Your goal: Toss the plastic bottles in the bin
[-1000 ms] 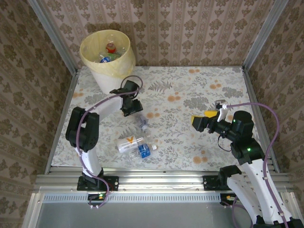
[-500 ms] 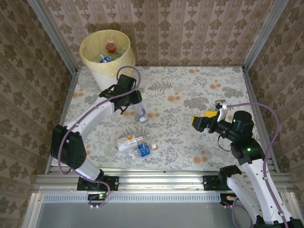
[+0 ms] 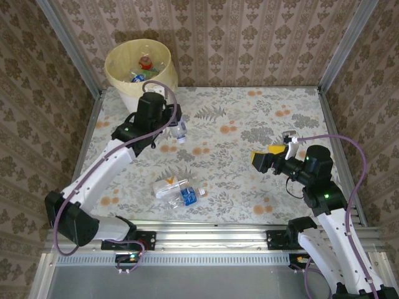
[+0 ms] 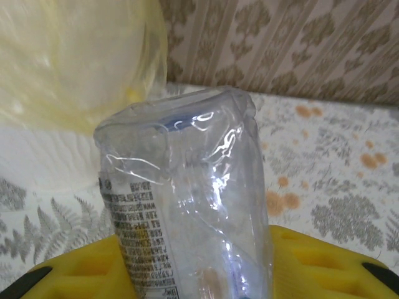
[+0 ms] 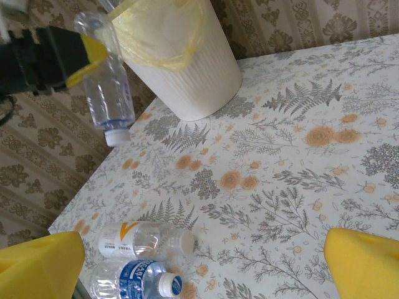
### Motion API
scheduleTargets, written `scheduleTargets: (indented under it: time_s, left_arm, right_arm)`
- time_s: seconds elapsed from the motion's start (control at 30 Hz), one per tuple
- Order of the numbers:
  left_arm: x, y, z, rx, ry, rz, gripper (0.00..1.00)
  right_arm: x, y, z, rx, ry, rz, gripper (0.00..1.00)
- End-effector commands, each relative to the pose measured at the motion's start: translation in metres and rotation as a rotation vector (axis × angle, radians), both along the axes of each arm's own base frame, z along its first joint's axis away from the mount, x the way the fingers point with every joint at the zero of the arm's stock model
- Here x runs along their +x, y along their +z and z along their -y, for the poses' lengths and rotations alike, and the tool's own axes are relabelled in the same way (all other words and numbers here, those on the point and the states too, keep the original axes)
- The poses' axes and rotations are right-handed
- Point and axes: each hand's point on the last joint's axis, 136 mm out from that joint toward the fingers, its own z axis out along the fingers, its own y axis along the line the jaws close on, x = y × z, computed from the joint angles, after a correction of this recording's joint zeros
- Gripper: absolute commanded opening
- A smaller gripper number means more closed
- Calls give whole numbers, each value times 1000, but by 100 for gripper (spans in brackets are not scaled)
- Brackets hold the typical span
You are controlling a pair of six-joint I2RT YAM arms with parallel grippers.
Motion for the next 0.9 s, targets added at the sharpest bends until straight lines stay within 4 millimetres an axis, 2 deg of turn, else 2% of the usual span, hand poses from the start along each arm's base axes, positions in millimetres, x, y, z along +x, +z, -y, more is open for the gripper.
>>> scheduleTargets:
  time_s: [0.0,0.4,0.77,0.8,0.87]
  left_arm:
    - [-2,32,-6,21,-6,137,45]
    - [-9,98,-19,53,-17,384,46]
    - [1,186,-43,3,-2,642,46]
    - [5,191,-52,10,18,661,46]
    - [5,205,-58,7,26,704,46]
  right_arm:
    - [-1,-3,0,-12,-5,1,100]
    - [-1,-1,0,-11,-3,2,100]
    - [-1,-2,1,-16,-7,-3,100]
    - [-1,-1,1,-17,-6,0,100]
    - [-1,-2,1,-16,-8,-5,100]
